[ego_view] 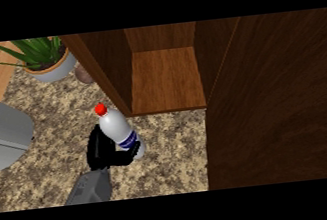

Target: Pick up the bottled water, place it into the cabinet and close the cabinet

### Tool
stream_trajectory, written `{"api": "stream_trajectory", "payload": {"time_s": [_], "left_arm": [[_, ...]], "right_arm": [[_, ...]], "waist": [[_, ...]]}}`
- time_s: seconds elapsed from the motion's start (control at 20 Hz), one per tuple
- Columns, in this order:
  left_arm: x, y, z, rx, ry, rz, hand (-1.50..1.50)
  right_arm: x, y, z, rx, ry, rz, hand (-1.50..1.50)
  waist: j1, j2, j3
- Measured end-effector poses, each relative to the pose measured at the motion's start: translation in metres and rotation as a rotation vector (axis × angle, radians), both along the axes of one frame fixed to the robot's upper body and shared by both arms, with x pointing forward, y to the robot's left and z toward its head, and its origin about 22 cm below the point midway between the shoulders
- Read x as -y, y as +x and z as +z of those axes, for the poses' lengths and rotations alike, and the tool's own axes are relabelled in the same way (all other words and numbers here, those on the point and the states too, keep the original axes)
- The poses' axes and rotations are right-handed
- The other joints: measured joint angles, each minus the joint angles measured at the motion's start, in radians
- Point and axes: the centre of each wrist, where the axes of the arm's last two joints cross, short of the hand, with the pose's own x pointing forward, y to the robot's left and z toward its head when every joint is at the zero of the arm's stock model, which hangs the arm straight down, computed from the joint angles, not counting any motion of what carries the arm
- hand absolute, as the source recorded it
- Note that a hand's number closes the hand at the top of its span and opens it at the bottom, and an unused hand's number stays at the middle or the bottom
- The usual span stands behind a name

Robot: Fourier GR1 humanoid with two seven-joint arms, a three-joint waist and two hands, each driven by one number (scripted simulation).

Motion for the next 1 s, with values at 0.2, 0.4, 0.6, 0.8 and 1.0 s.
{"api": "stream_trajectory", "payload": {"time_s": [0.2,0.4,0.6,0.8,1.0], "left_arm": [[0.025,0.013,0.027,0.017,0.034,-0.023,1.5],[0.051,0.032,0.059,0.057,0.11,-0.02,1.5],[0.075,0.043,0.085,0.07,0.151,-0.016,1.5],[0.097,0.062,0.108,0.068,0.204,0.003,1.5],[0.114,0.085,0.133,0.051,0.271,0.013,1.5]], "right_arm": [[0.003,-0.001,0.0,0.002,-0.009,-0.004,-1.5],[0.001,0.001,-0.001,0.008,0.0,0.0,-1.5],[0.005,0.002,-0.001,0.016,-0.016,-0.004,-1.5],[0.006,0.002,-0.002,0.026,-0.017,-0.007,-1.5],[0.009,0.004,-0.003,0.034,-0.023,-0.005,-1.5]], "waist": [[-0.001,-0.001,0.0],[-0.005,0.001,0.0],[-0.007,0.002,0.0],[-0.018,0.004,-0.001],[-0.022,0.007,-0.001]]}}
